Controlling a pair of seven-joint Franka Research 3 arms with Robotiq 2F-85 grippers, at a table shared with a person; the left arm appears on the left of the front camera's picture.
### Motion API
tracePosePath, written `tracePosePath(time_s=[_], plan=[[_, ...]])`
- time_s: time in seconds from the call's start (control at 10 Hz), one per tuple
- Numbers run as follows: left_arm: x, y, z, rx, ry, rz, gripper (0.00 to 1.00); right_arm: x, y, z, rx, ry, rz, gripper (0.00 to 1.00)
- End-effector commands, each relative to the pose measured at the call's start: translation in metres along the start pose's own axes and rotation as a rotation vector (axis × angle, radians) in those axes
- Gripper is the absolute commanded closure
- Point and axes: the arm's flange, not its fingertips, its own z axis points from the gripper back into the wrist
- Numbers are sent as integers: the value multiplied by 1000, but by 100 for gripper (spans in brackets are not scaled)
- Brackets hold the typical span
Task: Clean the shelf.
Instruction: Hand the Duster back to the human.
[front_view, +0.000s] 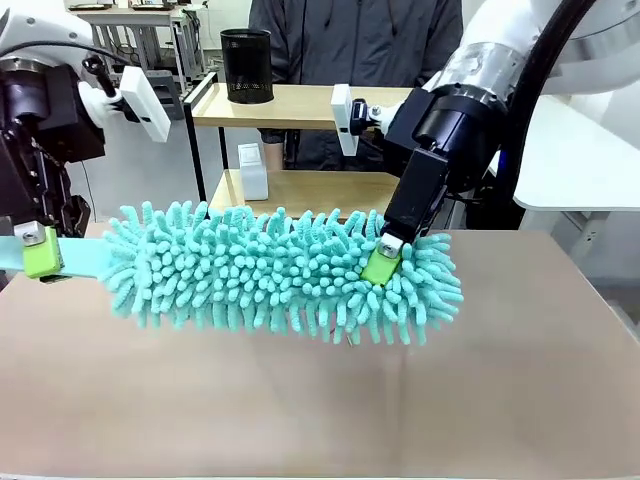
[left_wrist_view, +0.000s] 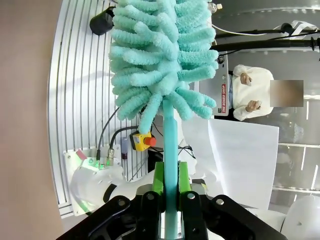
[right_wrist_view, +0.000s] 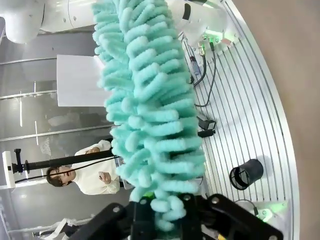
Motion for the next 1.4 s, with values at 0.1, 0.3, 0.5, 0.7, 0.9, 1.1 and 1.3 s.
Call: tracePosePath(time_s=[0.1,0.3,0.5,0.7,0.9,1.1,1.3], plan=[[-2,-3,4,9,-39,-14,88,2,0,5,10,25,11,100],[-1,-3,5,13,-51,-19,30,-1,1,8,22,18,11,100],[-11,-9,15,49,-151,-30,25,-6,1,12,40,8,21,100],[-56,-18,46,158,-428,18,0,-24,3,31,69,-35,27,100],[-124,-26,74,304,-858,112,0,-59,14,61,109,-71,45,100],[-182,-32,77,360,-1143,180,0,-117,41,106,126,-189,87,100],[-210,-22,71,332,-1258,193,0,-193,67,148,48,-530,125,100]])
